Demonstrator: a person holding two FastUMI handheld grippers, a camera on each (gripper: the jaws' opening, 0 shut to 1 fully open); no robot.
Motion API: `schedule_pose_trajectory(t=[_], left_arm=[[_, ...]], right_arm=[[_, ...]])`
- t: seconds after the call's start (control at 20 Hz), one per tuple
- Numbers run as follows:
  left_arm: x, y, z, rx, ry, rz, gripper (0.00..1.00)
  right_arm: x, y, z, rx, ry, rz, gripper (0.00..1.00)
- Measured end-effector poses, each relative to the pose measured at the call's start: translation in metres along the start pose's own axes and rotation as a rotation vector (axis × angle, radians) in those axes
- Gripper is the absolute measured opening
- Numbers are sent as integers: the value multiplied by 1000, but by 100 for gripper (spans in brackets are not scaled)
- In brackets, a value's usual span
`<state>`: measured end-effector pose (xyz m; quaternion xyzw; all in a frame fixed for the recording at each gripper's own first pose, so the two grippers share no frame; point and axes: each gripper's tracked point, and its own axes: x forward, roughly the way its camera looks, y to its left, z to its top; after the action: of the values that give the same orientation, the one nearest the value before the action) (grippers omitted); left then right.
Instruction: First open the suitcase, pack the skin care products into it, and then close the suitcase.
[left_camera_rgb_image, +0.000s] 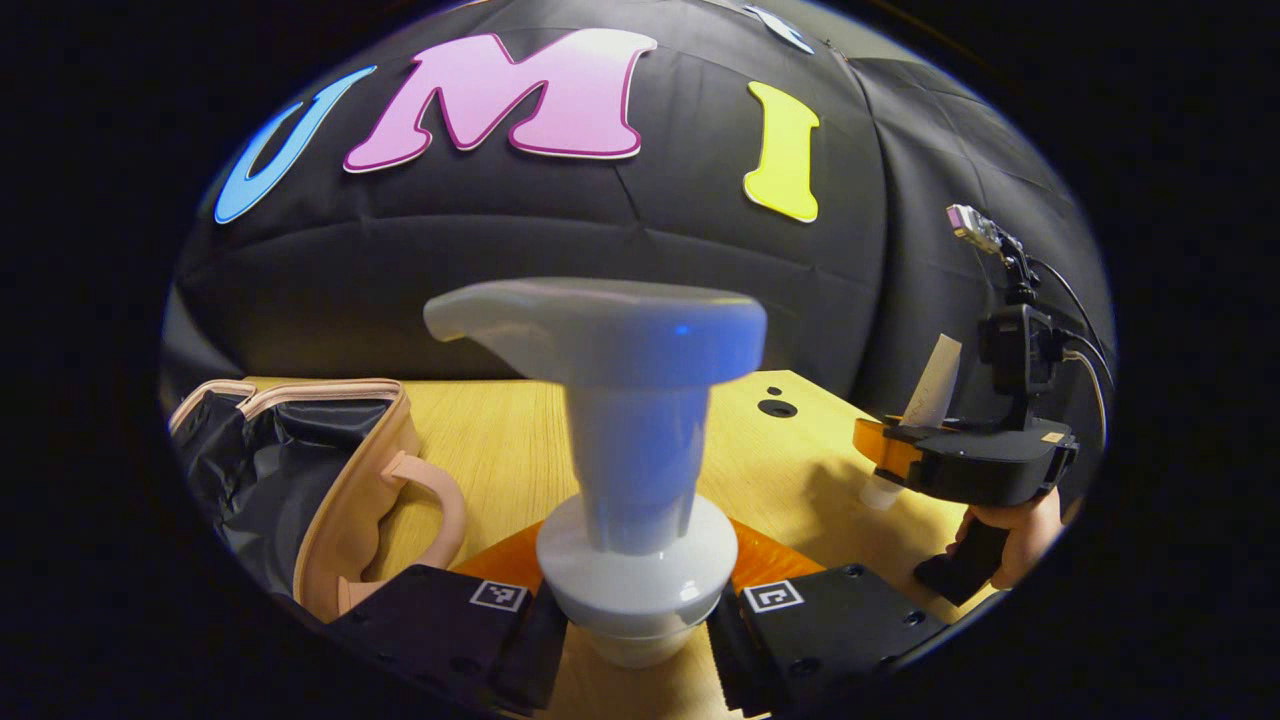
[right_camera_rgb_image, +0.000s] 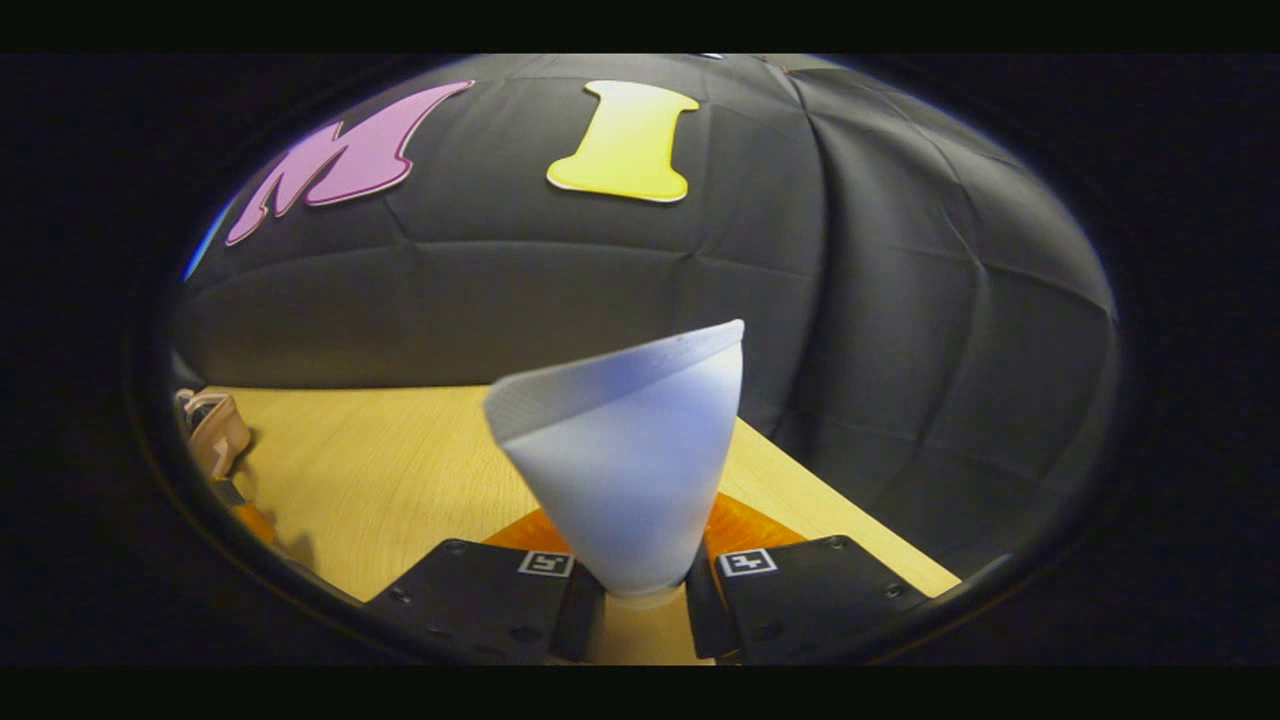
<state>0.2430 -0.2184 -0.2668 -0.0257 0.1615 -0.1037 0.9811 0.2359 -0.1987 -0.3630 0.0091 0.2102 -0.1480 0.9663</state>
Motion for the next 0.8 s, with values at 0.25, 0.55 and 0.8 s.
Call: schedule_pose_trajectory(t=[0.25, 0.55, 0.8], left_arm=[[-12, 1, 18, -23, -29, -11, 64], [-54, 22, 53, -129, -17, -2, 64], [-115, 73, 104, -155, -71, 5, 64]], right_arm=[[-32, 11, 22, -6, -41, 51, 37], [-93, 43, 61, -111, -106, 149, 32], [-177, 93, 90, -138, -133, 212, 37]])
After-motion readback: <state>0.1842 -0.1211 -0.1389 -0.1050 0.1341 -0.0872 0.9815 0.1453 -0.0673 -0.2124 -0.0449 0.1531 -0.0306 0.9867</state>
